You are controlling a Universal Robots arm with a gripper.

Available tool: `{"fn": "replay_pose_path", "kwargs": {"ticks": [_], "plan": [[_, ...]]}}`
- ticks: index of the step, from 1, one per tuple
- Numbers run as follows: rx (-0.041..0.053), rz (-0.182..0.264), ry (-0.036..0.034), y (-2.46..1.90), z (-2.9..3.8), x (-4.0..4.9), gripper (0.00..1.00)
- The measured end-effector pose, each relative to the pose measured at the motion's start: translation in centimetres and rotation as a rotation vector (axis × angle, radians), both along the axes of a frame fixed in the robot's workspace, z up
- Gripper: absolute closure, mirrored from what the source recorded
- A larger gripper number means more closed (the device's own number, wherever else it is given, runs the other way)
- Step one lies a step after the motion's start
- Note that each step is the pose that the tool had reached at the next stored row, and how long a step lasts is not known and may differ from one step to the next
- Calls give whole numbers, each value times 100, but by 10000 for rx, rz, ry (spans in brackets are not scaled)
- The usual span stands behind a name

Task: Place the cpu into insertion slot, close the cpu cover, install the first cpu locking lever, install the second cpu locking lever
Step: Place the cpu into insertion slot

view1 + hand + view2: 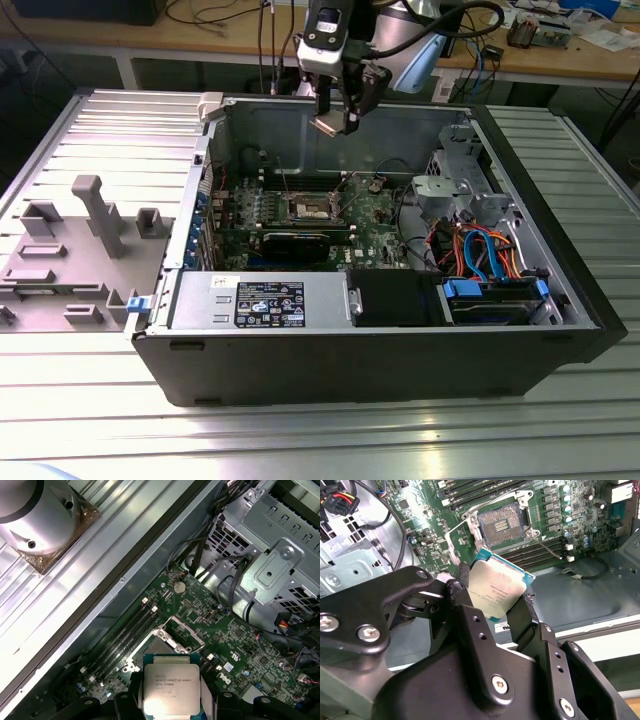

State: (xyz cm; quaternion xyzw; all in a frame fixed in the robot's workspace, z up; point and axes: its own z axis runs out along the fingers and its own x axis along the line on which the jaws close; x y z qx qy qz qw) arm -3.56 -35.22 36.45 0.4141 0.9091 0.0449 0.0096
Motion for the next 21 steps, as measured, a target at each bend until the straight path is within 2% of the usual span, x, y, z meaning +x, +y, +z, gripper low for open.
{"fn": "replay_pose_path", "kwargs": {"ticks": [10,21], "plan": [[0,-676,0,0,-1,0,46],[0,-775,0,0,-2,0,46]]}}
